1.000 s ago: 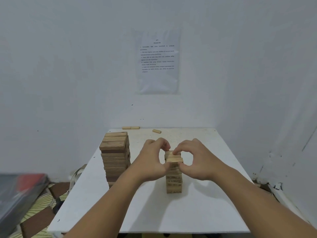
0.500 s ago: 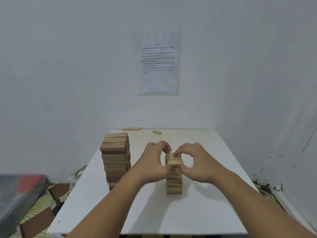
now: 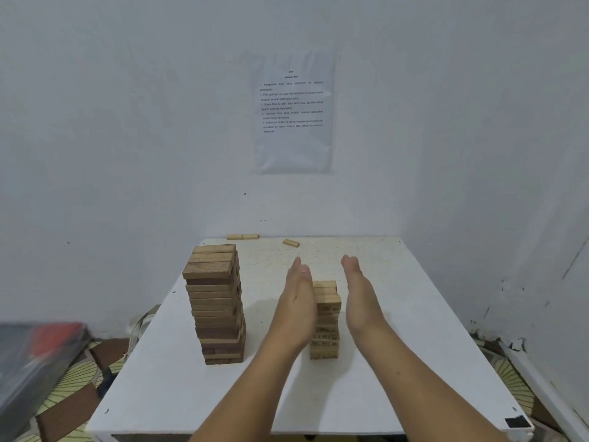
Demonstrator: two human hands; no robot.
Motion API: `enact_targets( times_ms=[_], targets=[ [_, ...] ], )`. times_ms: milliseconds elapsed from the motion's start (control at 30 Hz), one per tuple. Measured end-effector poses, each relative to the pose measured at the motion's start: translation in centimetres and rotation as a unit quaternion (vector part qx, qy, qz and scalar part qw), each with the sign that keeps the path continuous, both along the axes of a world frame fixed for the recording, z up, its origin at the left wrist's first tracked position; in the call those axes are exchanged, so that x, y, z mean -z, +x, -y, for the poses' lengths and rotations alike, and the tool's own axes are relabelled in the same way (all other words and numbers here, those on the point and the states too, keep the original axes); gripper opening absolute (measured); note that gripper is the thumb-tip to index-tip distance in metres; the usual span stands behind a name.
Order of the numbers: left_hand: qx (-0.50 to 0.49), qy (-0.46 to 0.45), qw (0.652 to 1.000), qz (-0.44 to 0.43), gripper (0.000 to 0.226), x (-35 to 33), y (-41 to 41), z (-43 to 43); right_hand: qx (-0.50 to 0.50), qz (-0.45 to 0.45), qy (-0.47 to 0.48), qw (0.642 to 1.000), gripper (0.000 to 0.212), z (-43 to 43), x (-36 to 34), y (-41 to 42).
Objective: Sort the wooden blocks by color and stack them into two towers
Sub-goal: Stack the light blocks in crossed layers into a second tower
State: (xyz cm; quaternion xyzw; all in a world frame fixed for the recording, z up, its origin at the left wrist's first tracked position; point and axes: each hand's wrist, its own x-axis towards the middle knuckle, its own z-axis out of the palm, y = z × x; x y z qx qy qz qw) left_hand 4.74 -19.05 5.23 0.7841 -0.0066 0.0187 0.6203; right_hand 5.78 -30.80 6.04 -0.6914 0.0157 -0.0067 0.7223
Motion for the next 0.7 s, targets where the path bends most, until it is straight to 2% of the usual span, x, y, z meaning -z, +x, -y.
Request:
enact_targets(
  times_ms=[33, 100, 333, 700],
  targets=[
    [-0.006, -0.006, 1.0, -0.001, 0.062, 0.2, 0.1, 0.4, 0.005, -0.007, -0.005, 1.0, 0.054, -0.3, 0.3, 0.0],
    [-0.013, -0.016, 1.0, -0.004, 0.063, 0.3, 0.2, 1.0, 0.008, -0.023, -0.001, 1.0, 0.061, -0.8, 0.8, 0.1],
    [-0.008, -0.023, 1.0, -0.003, 0.061, 0.9, 0.3, 1.8, 0.01, -0.046, 0.034, 0.998, 0.059, -1.8, 1.0, 0.2],
    [-0.017, -0.045, 0.999, -0.013, 0.058, 1.1, 0.7, 1.5, 0.022, -0.043, 0.03, 0.998, 0.053, -1.8, 0.4, -0.4]
  ],
)
